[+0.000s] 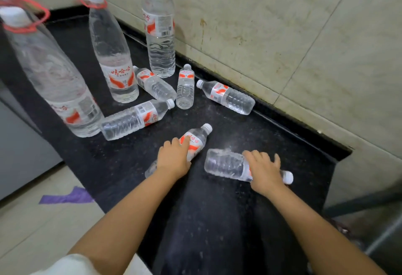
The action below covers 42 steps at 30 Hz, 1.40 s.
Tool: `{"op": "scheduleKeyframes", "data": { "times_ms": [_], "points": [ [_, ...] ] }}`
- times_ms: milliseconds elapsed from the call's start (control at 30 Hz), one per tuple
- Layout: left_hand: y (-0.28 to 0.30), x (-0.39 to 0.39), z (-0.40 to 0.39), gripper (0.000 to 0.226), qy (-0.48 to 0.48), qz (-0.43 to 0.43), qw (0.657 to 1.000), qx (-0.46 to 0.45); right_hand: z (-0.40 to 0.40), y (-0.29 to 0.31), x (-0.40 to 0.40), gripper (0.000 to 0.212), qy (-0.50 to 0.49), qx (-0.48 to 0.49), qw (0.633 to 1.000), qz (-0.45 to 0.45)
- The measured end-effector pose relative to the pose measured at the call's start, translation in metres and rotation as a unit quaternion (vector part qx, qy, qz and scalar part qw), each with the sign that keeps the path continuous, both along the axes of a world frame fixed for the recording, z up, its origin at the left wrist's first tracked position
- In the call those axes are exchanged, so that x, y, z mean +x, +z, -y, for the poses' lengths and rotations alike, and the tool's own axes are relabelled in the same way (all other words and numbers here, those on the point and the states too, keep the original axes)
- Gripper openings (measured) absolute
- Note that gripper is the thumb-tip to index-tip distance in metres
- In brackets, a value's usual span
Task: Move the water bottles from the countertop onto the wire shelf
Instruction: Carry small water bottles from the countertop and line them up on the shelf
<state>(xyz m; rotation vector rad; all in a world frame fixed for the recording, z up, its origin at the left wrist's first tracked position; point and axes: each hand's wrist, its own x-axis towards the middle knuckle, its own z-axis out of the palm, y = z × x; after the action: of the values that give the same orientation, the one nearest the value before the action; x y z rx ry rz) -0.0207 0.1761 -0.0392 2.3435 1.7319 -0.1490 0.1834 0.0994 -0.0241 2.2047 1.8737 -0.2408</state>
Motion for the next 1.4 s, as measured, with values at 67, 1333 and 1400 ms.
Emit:
{"op": "scheduleKeyframes", "data": {
  "times_ms": [67,1333,1400],
  "points": [
    [0.001,-0.009,0.021,0.07,0.007,0.015,1.0,-0.011,0.006,0.006,0.002,0.071,0.074,-0.044,0.996,-0.013],
    [0.057,-0.002,0.129,0.059,0.107,0.169,0.98,0.017,0.094,0.08,-0.052,0.075,-0.244,0.203,0.894,-0.315],
    [0.089,0.015,0.127,0.056,0.087,0.221,0.97,0.057,0.092,0.12,-0.041,0.077,-0.216,0.27,0.876,-0.337]
  ]
}}
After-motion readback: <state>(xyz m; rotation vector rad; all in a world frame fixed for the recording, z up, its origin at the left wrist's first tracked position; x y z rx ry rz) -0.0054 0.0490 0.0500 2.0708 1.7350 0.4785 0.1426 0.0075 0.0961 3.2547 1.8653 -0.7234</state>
